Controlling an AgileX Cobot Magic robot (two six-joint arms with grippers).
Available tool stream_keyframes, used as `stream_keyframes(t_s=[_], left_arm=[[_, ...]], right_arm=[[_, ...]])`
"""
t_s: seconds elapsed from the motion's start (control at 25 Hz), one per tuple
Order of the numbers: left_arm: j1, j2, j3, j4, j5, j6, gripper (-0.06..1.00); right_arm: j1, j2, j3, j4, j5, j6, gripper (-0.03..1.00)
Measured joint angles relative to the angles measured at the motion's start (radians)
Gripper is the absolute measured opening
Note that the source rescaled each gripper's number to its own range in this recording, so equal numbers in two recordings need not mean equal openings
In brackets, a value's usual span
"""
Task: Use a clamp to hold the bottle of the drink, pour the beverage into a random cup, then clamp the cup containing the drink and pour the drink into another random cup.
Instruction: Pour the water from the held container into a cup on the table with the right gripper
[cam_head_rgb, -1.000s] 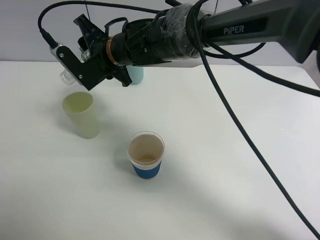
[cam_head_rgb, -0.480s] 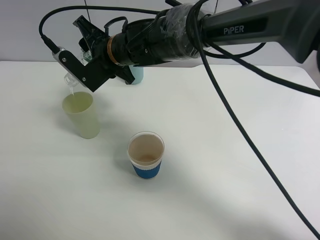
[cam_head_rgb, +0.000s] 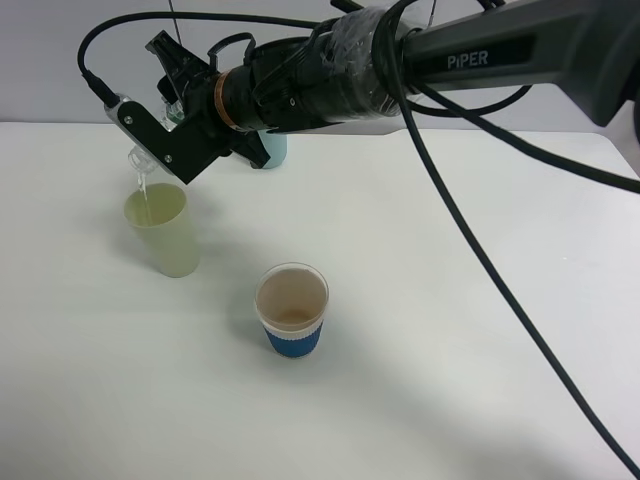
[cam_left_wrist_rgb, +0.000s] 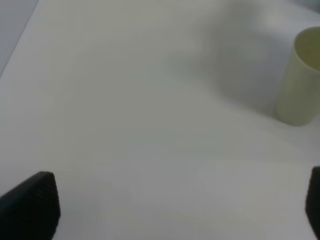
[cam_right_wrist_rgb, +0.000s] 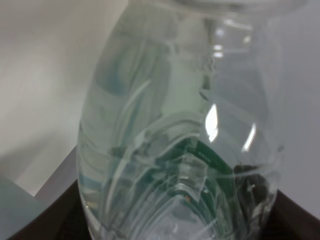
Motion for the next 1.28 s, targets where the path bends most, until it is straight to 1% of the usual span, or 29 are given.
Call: stream_keyframes(t_s=[0.16,0.36,0.76,0.96,1.28], left_arm=[[0.0,0.0,0.0,0.0,0.0,0.0,1.0],[0.0,0.0,0.0,0.0,0.0,0.0,1.0],[0.0,0.0,0.0,0.0,0.0,0.0,1.0],[0.0,0.0,0.0,0.0,0.0,0.0,1.0],[0.0,0.0,0.0,0.0,0.0,0.0,1.0]], right_arm=[[0.0,0.0,0.0,-0.021,0.0,-0.005,0.0],[0.0,0.0,0.0,-0.035,0.006,-0.042,0.0],[0.0,0.0,0.0,-0.058,0.008,-0.046,0.0],[0.0,0.0,-0.001,-0.075,0.033,-0.046,0.0],[0.0,0.0,-0.001,-0.097,0.033,-0.053,0.0]])
